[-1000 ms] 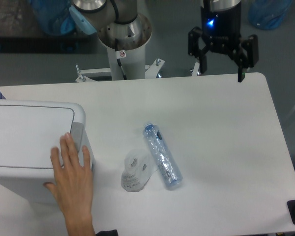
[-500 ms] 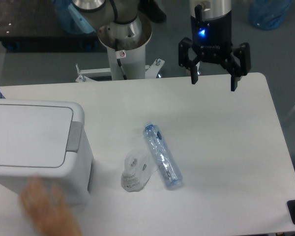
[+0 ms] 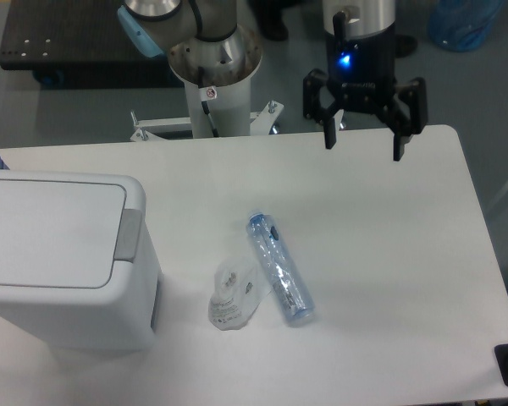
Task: Open the trash can
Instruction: 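Move the gripper toward the lid of the white trash can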
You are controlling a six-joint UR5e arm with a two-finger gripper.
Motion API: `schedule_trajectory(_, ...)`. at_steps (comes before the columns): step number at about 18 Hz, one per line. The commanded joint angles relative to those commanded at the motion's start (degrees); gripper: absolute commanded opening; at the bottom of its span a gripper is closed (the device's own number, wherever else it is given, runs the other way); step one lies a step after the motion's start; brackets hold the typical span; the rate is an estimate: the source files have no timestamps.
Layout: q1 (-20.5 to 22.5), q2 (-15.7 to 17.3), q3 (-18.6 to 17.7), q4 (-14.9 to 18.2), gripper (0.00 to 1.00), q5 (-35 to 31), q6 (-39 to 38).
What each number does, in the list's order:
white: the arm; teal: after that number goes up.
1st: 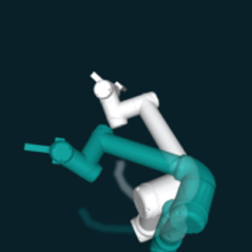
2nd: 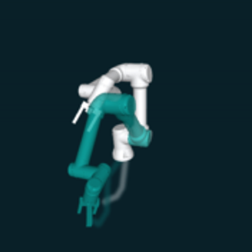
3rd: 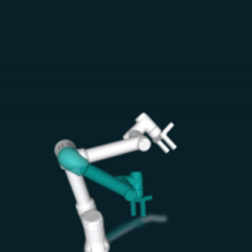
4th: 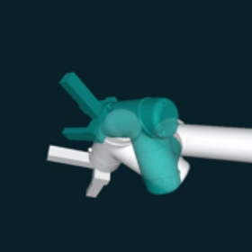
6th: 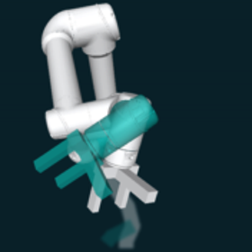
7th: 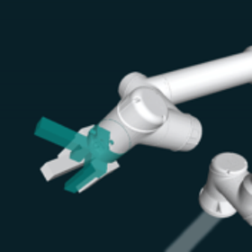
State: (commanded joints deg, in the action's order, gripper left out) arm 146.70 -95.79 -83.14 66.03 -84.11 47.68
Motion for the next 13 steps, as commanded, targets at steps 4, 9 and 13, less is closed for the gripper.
schedule_trajectory(4, -3.78, -1.68, -0.09, -3.89, 1.00, 0.00, -12.85)
schedule_trajectory(9, -7.82, -2.64, -0.26, -3.89, 1.00, 0.09, -24.64)
schedule_trajectory(13, -10.29, -2.65, -0.09, -3.89, 1.00, 2.54, -29.73)
